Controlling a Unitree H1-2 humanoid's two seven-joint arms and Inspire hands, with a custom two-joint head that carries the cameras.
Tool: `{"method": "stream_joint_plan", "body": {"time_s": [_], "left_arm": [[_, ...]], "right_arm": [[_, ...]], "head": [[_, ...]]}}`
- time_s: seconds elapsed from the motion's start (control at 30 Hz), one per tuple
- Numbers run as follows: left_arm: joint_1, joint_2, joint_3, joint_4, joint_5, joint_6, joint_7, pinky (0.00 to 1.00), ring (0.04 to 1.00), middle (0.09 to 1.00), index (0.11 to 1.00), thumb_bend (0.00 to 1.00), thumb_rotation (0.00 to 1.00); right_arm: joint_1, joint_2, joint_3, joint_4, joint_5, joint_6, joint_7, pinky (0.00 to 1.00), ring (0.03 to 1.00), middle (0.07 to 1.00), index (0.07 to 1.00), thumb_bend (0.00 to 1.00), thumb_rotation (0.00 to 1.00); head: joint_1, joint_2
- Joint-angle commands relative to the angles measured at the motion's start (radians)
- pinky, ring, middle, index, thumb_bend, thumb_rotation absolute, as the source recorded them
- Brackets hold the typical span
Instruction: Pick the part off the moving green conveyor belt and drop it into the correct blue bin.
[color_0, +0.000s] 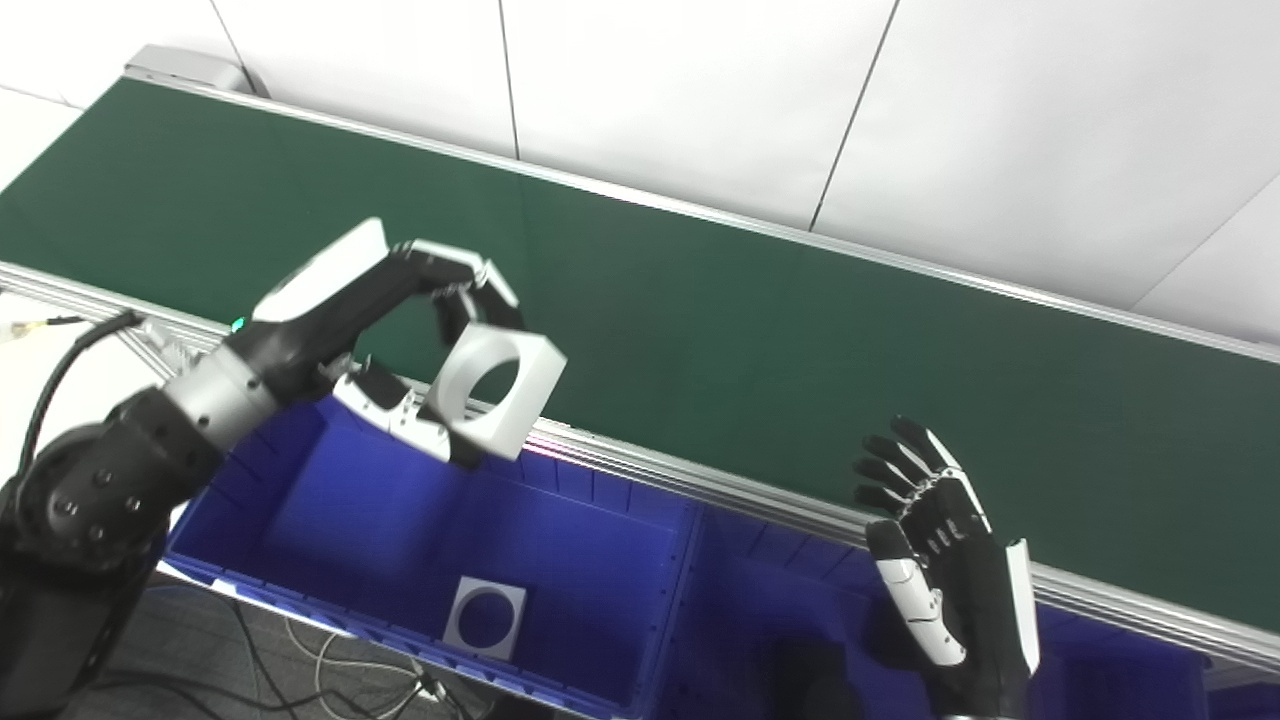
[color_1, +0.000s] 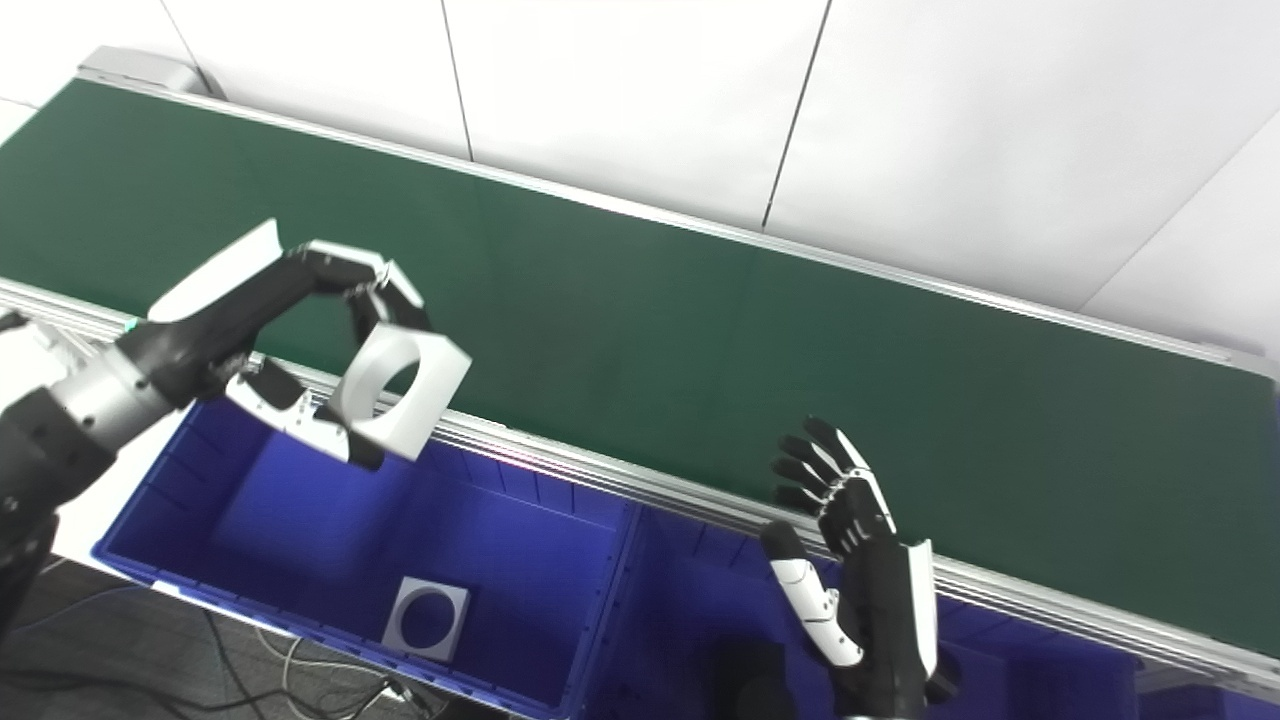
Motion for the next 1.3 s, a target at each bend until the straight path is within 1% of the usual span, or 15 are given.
{"method": "stream_joint_plan", "body": {"time_s": [0.0, 0.1, 0.23, 0.3, 0.37, 0.43, 0.53, 0.6, 0.8, 0.87, 1.0, 1.1, 1.2, 1.27], "left_arm": [[0.003, 0.018, 0.014, -0.029, -0.026, -0.005, 0.011, 0.36, 0.429, 0.48, 0.504, 0.5, 0.0], [0.032, 0.013, 0.012, -0.025, -0.016, -0.018, 0.018, 0.36, 0.426, 0.481, 0.506, 0.5, 0.0], [0.068, 0.008, 0.012, -0.011, -0.002, -0.048, 0.029, 0.32, 0.399, 0.463, 0.518, 0.5, 0.0], [0.086, 0.007, 0.013, -0.002, 0.009, -0.057, 0.034, 0.32, 0.397, 0.462, 0.519, 0.5, 0.0], [0.101, 0.005, 0.012, 0.012, 0.02, -0.071, 0.04, 0.36, 0.421, 0.475, 0.509, 0.5, 0.0], [0.113, 0.001, 0.009, 0.027, 0.031, -0.075, 0.045, 0.38, 0.432, 0.483, 0.502, 0.5, 0.0], [0.132, -0.007, 0.001, 0.055, 0.061, -0.073, 0.056, 0.33, 0.402, 0.472, 0.512, 0.5, 0.0], [0.142, -0.011, -0.003, 0.084, 0.075, -0.085, 0.063, 0.33, 0.4, 0.472, 0.514, 0.5, 0.0], [0.163, -0.025, -0.012, 0.172, 0.089, -0.092, 0.077, 0.38, 0.435, 0.509, 0.489, 0.5, 0.0], [0.165, -0.026, -0.018, 0.204, 0.103, -0.11, 0.083, 0.36, 0.422, 0.512, 0.494, 0.5, 0.0], [0.164, -0.027, -0.03, 0.264, 0.131, -0.14, 0.1, 0.38, 0.424, 0.504, 0.499, 0.5, 0.0], [0.161, -0.027, -0.037, 0.304, 0.146, -0.157, 0.112, 0.37, 0.421, 0.501, 0.503, 0.5, 0.0], [0.157, -0.028, -0.046, 0.334, 0.173, -0.153, 0.12, 0.37, 0.419, 0.496, 0.507, 0.5, 0.0], [0.155, -0.031, -0.051, 0.351, 0.185, -0.155, 0.127, 0.35, 0.404, 0.486, 0.515, 0.5, 0.0]], "right_arm": [[-0.004, 0.005, 0.0, -0.043, 0.004, 0.009, 0.004, 0.67, 0.756, 0.794, 0.86, 0.65, 0.65], [-0.003, 0.002, -0.001, -0.049, 0.003, 0.018, 0.006, 0.67, 0.757, 0.795, 0.86, 0.65, 0.66], [-0.002, -0.005, -0.001, -0.054, 0.013, 0.019, 0.01, 0.68, 0.761, 0.798, 0.865, 0.64, 0.65], [0.0, -0.008, -0.001, -0.057, 0.018, 0.019, 0.012, 0.68, 0.76, 0.801, 0.871, 0.64, 0.65], [0.001, -0.009, 0.0, -0.061, 0.019, 0.021, 0.012, 0.68, 0.759, 0.8, 0.873, 0.63, 0.64], [0.002, -0.011, 0.0, -0.062, 0.021, 0.022, 0.012, 0.68, 0.76, 0.8, 0.874, 0.63, 0.64], [0.003, -0.014, 0.0, -0.066, 0.021, 0.023, 0.012, 0.67, 0.76, 0.801, 0.877, 0.62, 0.63], [0.005, -0.013, 0.0, -0.07, 0.018, 0.029, 0.01, 0.67, 0.759, 0.8, 0.876, 0.63, 0.64], [0.009, -0.015, 0.001, -0.077, 0.027, 0.036, 0.011, 0.67, 0.762, 0.802, 0.877, 0.63, 0.63], [0.01, -0.015, 0.002, -0.078, 0.028, 0.035, 0.011, 0.67, 0.76, 0.801, 0.875, 0.62, 0.63], [0.011, -0.015, 0.002, -0.079, 0.027, 0.035, 0.01, 0.68, 0.762, 0.801, 0.875, 0.63, 0.63], [0.012, -0.015, 0.002, -0.08, 0.025, 0.034, 0.01, 0.67, 0.762, 0.802, 0.874, 0.63, 0.63], [0.011, -0.017, 0.003, -0.081, 0.029, 0.035, 0.013, 0.68, 0.765, 0.803, 0.875, 0.63, 0.64], [0.012, -0.018, 0.003, -0.082, 0.031, 0.035, 0.013, 0.68, 0.766, 0.801, 0.875, 0.63, 0.64]], "head": [[0.0, -0.001], [0.013, -0.005], [0.025, -0.008], [0.03, -0.008], [0.039, -0.012], [0.042, -0.016], [0.046, -0.017], [0.048, -0.015], [0.048, -0.019], [0.049, -0.017], [0.052, -0.019], [0.051, -0.018], [0.049, -0.018], [0.051, -0.016]]}}
